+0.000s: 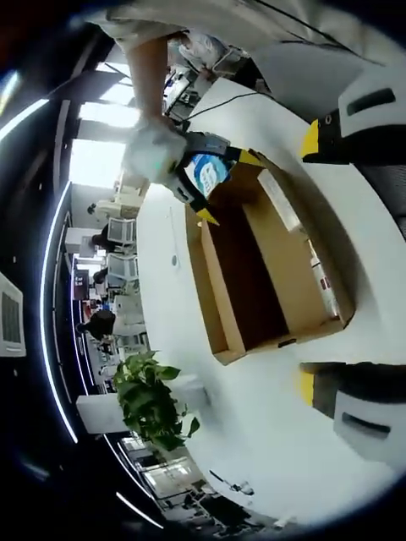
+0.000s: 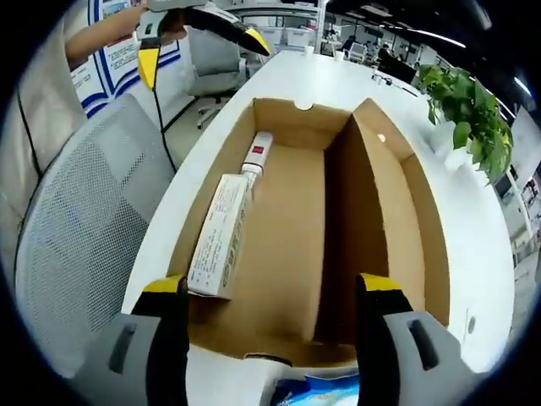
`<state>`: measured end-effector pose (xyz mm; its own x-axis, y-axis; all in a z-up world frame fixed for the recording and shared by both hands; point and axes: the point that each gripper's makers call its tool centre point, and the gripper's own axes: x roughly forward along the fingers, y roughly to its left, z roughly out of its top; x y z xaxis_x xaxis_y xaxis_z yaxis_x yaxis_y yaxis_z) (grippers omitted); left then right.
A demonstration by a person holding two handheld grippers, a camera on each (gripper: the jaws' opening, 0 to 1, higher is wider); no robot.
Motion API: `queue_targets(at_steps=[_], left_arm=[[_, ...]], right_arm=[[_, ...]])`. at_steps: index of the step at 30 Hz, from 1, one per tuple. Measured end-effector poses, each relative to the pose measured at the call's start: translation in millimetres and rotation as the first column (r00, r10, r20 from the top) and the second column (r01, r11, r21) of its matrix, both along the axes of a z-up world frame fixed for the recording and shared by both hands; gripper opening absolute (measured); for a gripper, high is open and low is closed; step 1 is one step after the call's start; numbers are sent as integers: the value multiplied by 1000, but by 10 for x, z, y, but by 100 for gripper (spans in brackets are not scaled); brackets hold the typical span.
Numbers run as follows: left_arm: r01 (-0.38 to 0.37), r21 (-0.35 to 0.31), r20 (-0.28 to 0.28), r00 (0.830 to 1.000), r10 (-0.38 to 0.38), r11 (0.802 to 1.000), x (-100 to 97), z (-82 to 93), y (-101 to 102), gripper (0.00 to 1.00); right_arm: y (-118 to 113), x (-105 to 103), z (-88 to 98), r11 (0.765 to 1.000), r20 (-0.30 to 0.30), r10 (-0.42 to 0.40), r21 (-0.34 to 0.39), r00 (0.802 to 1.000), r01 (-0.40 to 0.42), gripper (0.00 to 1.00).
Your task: Operate the shoe box by opening the lid, removing the specified soft item, and placing it in the target area until the item is outside and the box remains undamaged.
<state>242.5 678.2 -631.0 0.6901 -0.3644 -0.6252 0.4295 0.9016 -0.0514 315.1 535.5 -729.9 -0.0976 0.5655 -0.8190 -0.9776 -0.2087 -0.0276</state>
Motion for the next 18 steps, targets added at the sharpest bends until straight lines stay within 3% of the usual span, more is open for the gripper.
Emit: queue_targets(at_steps=[6, 13, 18], left_arm=[[-6, -1, -14, 1000, 6, 1000, -10, -65, 22, 99], [-6, 0, -18, 1000, 6, 1000, 6, -101, 43, 99], [-11, 0, -13, 1000, 11, 1000, 20, -99, 55, 99]], right_arm=[[3, 32, -5, 1000, -12, -7, 1, 1000, 7, 77], [-47, 147, 35, 1000, 27, -25, -6, 999, 25, 74], [-15, 76, 87, 998, -14, -52, 21, 999, 52, 74]])
